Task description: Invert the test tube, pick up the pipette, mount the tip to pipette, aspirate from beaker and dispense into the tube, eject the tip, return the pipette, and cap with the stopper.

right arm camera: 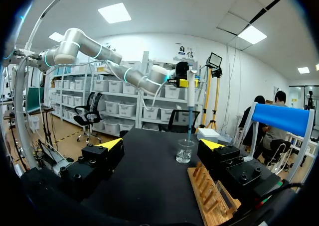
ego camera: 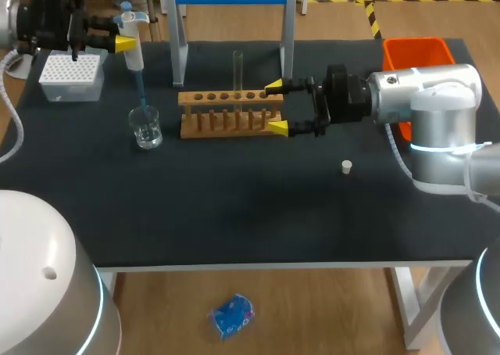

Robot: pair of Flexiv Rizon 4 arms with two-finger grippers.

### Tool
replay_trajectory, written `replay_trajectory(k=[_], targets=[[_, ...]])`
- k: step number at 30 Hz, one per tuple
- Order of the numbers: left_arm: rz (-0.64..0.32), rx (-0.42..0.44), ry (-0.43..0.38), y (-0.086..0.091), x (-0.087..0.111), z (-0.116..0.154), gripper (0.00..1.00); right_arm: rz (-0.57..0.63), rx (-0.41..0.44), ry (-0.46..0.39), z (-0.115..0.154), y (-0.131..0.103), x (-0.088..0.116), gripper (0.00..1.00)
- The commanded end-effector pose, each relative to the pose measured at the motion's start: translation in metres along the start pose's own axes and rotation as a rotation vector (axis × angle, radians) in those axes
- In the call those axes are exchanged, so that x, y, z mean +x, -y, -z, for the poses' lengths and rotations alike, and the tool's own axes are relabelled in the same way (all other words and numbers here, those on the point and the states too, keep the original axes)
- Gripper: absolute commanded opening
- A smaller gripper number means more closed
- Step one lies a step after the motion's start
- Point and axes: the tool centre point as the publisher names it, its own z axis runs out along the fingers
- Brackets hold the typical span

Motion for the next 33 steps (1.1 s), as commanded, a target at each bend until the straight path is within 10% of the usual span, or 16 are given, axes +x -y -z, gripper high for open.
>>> replay_trajectory(k=[1,17,33], targets=[[0.006,0.010,0.000,-0.007,-0.001,-0.001,0.00,0.000,0.001,-0.001,0.001,0.000,0.000,1.00],[0.009,0.001,0.004,-0.009,0.000,-0.002,0.00,-0.021,0.030,0.013,-0.003,0.003,0.002,1.00],[0.009,0.001,0.004,-0.009,0.000,-0.002,0.00,-0.028,0.183,0.022,-0.082,0.037,0.006,1.00]])
